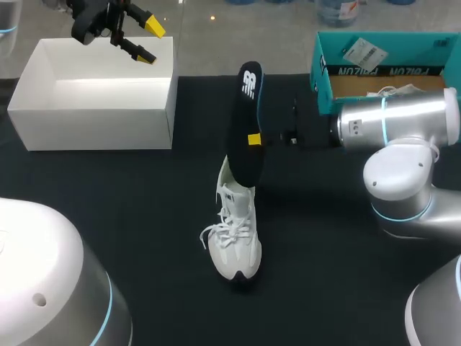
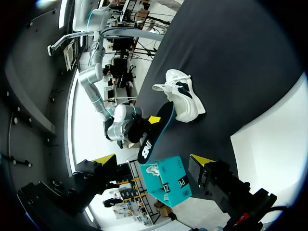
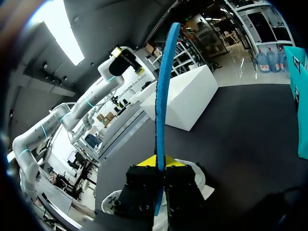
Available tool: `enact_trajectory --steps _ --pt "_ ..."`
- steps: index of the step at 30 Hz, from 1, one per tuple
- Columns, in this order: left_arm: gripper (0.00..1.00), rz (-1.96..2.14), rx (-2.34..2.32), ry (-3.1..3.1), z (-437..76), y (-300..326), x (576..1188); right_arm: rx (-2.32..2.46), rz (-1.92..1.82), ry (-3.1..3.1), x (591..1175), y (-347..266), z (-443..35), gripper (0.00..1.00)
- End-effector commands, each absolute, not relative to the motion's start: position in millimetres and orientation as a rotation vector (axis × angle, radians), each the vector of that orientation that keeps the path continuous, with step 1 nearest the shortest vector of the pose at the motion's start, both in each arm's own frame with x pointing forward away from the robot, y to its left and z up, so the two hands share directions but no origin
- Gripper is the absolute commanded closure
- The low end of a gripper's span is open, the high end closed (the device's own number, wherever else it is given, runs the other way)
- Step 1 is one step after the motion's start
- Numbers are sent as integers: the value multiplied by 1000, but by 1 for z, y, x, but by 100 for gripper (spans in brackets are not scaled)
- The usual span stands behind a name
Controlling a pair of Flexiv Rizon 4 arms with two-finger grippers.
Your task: Take the shoe out of the shoebox, open the shoe tongue, remove and reinsert the insole, then place the shoe into the shoebox
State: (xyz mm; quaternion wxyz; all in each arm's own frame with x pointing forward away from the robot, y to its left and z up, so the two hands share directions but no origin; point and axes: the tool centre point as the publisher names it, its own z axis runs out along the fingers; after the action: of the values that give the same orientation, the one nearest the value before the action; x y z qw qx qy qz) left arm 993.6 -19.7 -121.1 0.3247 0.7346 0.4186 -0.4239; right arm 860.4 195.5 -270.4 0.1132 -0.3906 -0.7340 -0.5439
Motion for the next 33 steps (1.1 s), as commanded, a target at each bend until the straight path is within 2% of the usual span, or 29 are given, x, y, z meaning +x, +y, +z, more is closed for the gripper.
enact_trajectory --steps 1,33 --pt "0 -1112 1931 1097 -121 -19 995 -1097 -1581 -2173 878 201 -266 100" --pt "0 -1112 1931 1097 -121 -19 995 -1000 -1605 -2187 887 218 -283 100"
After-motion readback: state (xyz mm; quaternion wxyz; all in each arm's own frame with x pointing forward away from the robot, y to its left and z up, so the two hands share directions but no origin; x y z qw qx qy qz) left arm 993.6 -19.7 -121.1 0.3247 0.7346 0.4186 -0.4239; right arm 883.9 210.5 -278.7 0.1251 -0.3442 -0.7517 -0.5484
